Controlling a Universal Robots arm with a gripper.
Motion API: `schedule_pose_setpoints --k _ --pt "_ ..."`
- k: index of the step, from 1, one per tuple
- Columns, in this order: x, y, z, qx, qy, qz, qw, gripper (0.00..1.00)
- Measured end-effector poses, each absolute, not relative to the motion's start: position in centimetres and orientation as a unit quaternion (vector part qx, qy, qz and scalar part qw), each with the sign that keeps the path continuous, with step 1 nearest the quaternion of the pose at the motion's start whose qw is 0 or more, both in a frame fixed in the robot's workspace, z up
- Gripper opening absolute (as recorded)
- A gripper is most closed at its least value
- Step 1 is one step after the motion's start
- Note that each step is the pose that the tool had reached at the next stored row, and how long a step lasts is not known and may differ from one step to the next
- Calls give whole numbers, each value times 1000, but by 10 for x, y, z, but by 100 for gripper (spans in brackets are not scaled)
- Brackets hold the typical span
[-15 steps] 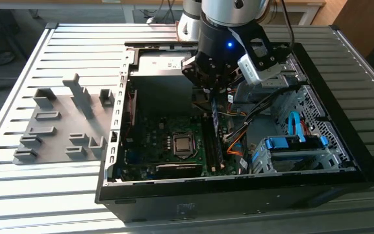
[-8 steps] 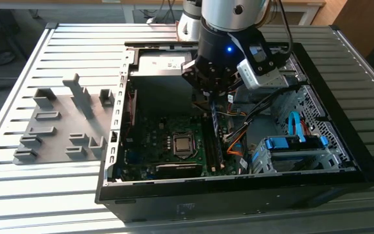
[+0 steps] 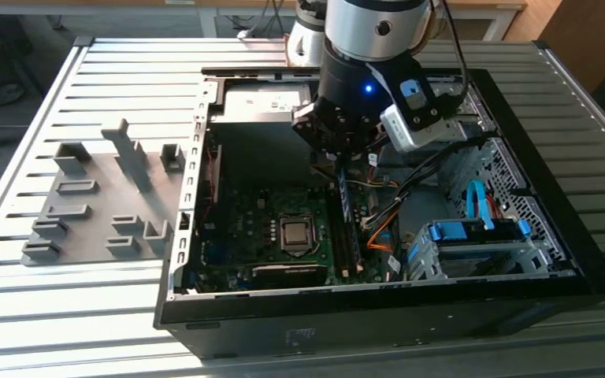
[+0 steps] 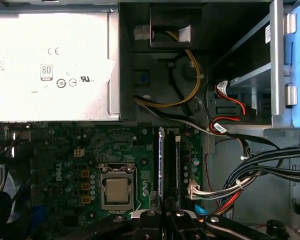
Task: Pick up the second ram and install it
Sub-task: 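Insert the second ram into the second slot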
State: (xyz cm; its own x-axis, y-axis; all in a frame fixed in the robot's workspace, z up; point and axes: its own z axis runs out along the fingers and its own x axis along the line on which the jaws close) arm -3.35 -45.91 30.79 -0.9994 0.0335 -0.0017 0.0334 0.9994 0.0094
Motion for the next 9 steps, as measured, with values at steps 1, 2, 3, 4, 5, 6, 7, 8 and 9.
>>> schedule_pose_setpoints --k 1,2,3,4,5,6,7,8,9 --pt "-33 -459 307 17 1000 5 1 14" --pt "-33 -459 307 17 1000 5 1 14" --pt "-33 -459 306 17 1000 5 1 14" --pt "-33 -459 305 17 1000 5 1 14" --pt "-33 -459 303 17 1000 5 1 14" --pt "-33 -459 302 17 1000 5 1 14" --pt "-34 -459 300 17 1000 5 1 14" --pt "-34 -459 298 17 1000 5 1 14" --pt "-33 -460 296 17 1000 5 1 14"
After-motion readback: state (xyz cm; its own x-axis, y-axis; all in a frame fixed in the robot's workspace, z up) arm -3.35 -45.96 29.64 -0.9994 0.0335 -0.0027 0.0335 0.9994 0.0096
